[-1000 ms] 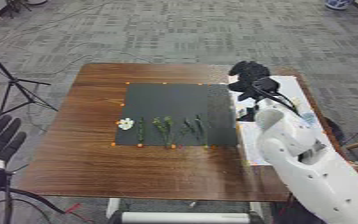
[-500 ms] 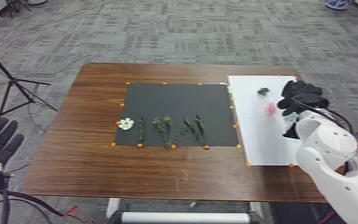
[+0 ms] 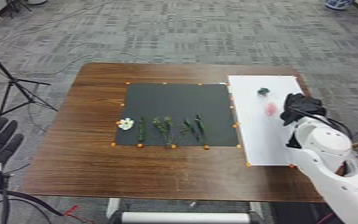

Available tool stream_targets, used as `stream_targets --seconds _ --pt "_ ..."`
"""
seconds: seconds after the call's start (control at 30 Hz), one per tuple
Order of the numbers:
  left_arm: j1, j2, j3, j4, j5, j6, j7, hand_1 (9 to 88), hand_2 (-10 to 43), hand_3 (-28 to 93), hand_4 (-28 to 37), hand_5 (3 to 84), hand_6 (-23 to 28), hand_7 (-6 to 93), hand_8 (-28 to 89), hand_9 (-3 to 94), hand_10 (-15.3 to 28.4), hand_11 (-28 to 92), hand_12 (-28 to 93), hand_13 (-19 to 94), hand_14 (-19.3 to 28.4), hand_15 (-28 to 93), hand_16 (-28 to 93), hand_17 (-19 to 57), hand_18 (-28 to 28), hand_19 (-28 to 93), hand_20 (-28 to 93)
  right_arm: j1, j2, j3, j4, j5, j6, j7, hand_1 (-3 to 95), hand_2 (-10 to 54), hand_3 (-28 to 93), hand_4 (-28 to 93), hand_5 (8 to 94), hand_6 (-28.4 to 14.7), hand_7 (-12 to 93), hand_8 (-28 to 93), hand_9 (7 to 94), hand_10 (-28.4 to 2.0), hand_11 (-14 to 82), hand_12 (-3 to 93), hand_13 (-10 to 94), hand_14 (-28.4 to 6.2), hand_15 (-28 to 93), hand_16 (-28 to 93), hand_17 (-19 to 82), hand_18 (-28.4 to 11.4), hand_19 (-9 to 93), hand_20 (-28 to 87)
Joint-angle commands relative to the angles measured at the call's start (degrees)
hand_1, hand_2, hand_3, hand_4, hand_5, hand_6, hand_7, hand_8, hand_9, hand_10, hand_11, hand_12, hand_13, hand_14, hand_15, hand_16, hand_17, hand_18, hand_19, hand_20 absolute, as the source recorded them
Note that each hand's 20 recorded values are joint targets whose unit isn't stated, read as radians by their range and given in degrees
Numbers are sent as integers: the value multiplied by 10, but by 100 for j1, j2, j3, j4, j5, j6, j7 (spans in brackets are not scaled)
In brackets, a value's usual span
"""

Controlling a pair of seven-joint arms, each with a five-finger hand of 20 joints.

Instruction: Arrange flowers

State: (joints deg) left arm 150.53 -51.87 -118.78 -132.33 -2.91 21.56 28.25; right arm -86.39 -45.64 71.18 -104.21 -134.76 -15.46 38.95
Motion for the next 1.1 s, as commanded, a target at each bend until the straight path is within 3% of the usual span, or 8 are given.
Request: stream_targets --seconds 0.03,0.13,0.27,0.4,0.57,0.87,1.1 --pt "31 17 5 -40 -61 -67 142 232 196 661 -283 384 86 126 -73 334 141 199 137 239 134 288 -23 -34 106 186 129 194 -82 -203 564 -194 -95 -33 538 -95 774 -283 598 -39 145 -109 552 -147 120 144 658 -112 790 302 277 -246 766 374" --pt "27 20 14 -39 -63 -64 140 233 196 660 -283 383 86 125 -73 333 141 197 137 238 134 288 -22 -34 105 186 129 104 -83 -210 670 -267 72 -120 554 -95 764 -283 600 -35 152 -114 567 -140 133 149 657 -105 780 326 280 -242 767 373" --pt "35 32 28 -35 -77 -76 167 232 196 661 -283 384 86 126 -73 333 141 198 138 239 134 289 -22 -34 105 186 129 44 -76 -266 799 -390 386 -208 581 -95 743 -283 636 -15 175 -120 649 -120 187 173 669 -92 765 352 290 -237 778 383" --pt "48 20 42 -41 -76 -78 171 233 197 660 -283 384 86 126 -74 335 141 199 138 239 134 289 -23 -34 105 186 129 56 -86 -338 888 -438 621 -263 648 -95 651 -283 672 0 210 -62 751 -89 93 332 690 -89 768 352 304 -232 783 402" --pt "45 15 35 -41 -74 -72 149 233 197 660 -283 384 86 125 -74 337 142 200 138 239 134 289 -23 -34 105 186 128 -7 -75 -321 773 -423 744 -264 655 -95 642 -283 743 2 311 56 831 -80 132 421 714 -85 775 334 325 -233 791 410" --pt "90 -62 -2 -69 -32 -56 138 232 196 662 -283 384 85 126 -74 336 142 199 138 238 135 288 -23 -34 105 187 129 79 30 -373 -156 -797 1305 -437 650 -95 663 -283 771 4 341 91 855 -78 149 467 731 -81 771 337 339 -237 800 412" --pt "50 41 24 -49 -52 -26 120 231 196 663 -283 383 85 126 -74 335 142 197 138 238 135 287 -22 -34 105 187 128 703 -283 -924 -579 -810 2042 -980 644 -95 677 -283 772 3 339 99 857 -79 149 472 733 -80 765 341 338 -238 802 411"
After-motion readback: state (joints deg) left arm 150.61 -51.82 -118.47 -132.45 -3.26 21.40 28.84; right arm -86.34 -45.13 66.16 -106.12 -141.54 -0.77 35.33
